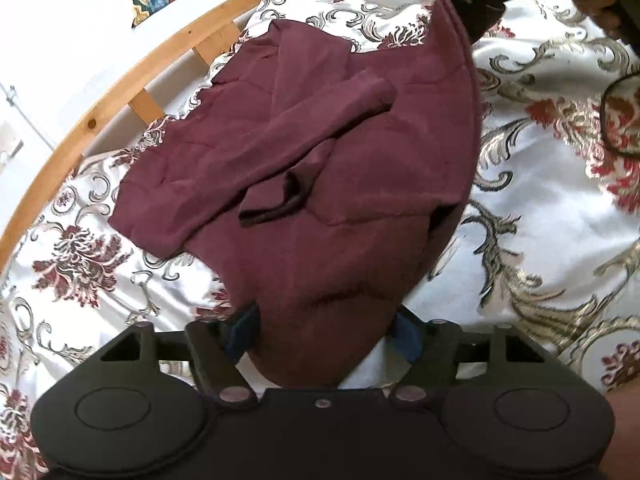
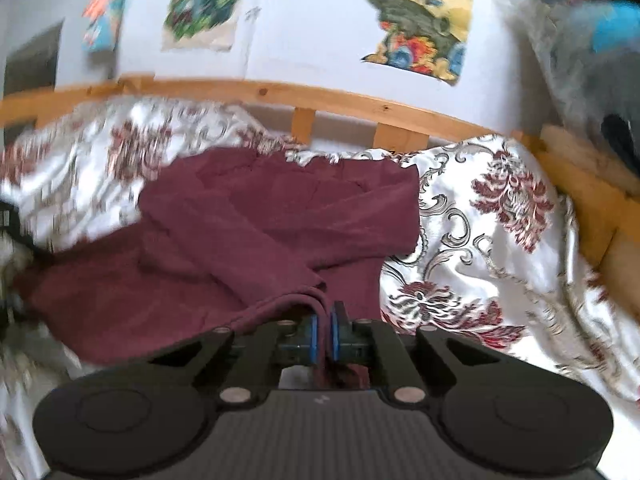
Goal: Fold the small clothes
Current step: 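Close the right gripper on the hem edge of the shirt, then close the left gripper on the hem while the right gripper lifts the hem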
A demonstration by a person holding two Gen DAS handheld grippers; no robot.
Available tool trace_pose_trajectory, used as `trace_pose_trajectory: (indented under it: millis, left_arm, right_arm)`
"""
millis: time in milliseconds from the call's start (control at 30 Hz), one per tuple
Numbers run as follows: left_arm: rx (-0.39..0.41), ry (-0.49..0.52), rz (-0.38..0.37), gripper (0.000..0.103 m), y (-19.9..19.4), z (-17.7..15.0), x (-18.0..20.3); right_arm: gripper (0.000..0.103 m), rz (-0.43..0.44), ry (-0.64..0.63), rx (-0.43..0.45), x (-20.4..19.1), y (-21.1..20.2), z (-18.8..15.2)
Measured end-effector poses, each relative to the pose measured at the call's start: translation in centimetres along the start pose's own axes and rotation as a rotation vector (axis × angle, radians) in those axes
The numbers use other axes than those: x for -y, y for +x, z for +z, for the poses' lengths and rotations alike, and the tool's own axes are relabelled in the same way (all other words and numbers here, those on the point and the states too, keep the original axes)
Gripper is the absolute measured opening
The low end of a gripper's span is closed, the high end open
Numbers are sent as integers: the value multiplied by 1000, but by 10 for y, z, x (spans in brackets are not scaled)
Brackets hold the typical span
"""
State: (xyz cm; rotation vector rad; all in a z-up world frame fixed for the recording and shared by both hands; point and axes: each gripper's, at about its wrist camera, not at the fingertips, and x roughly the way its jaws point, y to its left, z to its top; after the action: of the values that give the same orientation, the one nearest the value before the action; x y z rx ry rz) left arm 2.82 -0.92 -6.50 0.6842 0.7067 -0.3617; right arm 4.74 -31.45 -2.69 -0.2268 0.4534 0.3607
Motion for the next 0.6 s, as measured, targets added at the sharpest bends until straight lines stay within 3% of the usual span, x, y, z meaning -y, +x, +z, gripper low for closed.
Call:
trace_pose_trajectory:
  millis: [167,267,367,600]
  left_arm:
    - [22,-3,-53,84,-2,11,17]
    - [63,32,-34,87,1,26,34]
    - [56,44,2,87,12,46,49]
    - [17,-43,65,87,42,85,67]
  right_arm:
    - [9,23,104,39,15,4,9]
    - [9,28,99,39,15,3,7]
    - [9,27,99,42,13,0,5]
    - [9,27,103,58,10,-4,4]
